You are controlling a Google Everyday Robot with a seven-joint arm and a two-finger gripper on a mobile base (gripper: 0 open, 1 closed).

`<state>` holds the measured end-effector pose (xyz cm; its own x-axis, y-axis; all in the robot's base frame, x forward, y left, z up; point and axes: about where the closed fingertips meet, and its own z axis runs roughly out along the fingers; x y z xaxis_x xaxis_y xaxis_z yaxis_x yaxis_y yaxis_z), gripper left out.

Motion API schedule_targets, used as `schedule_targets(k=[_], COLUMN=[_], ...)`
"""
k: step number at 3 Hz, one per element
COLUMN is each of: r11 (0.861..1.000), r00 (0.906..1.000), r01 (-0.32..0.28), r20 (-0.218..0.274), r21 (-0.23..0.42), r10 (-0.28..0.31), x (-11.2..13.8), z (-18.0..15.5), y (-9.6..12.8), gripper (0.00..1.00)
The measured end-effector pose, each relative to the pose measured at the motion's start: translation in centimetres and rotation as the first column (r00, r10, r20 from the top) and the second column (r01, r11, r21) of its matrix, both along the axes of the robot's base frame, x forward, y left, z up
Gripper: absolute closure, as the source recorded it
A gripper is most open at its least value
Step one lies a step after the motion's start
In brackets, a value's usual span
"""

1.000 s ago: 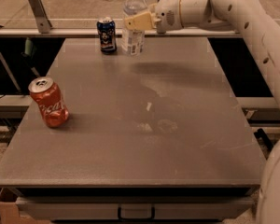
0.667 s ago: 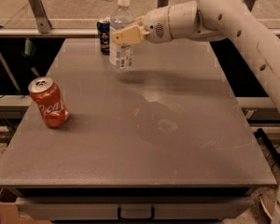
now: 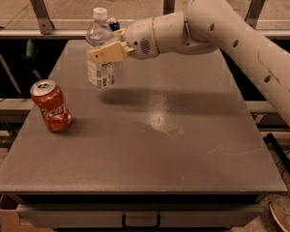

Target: Move blue plastic bottle near coke can

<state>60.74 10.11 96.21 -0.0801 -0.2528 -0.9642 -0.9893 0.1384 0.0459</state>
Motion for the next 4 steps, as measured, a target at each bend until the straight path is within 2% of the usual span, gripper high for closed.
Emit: schedule_targets(k=[1, 2, 4], r11=[0.998, 0.993, 0.981], r00=[0.9980, 0.9942, 0.9863], r01=[-0.063, -0.106, -0.161], r20=[0.009, 0.013, 0.019], r21=[-0.009, -0.050, -0.105], r10=[0.063, 0.107, 0.164], x=[-2.8, -4.7, -6.4], z=[0.0, -1.1, -2.8], y=[1.9, 3.2, 4.8], gripper=[1.00, 0.84, 0.37])
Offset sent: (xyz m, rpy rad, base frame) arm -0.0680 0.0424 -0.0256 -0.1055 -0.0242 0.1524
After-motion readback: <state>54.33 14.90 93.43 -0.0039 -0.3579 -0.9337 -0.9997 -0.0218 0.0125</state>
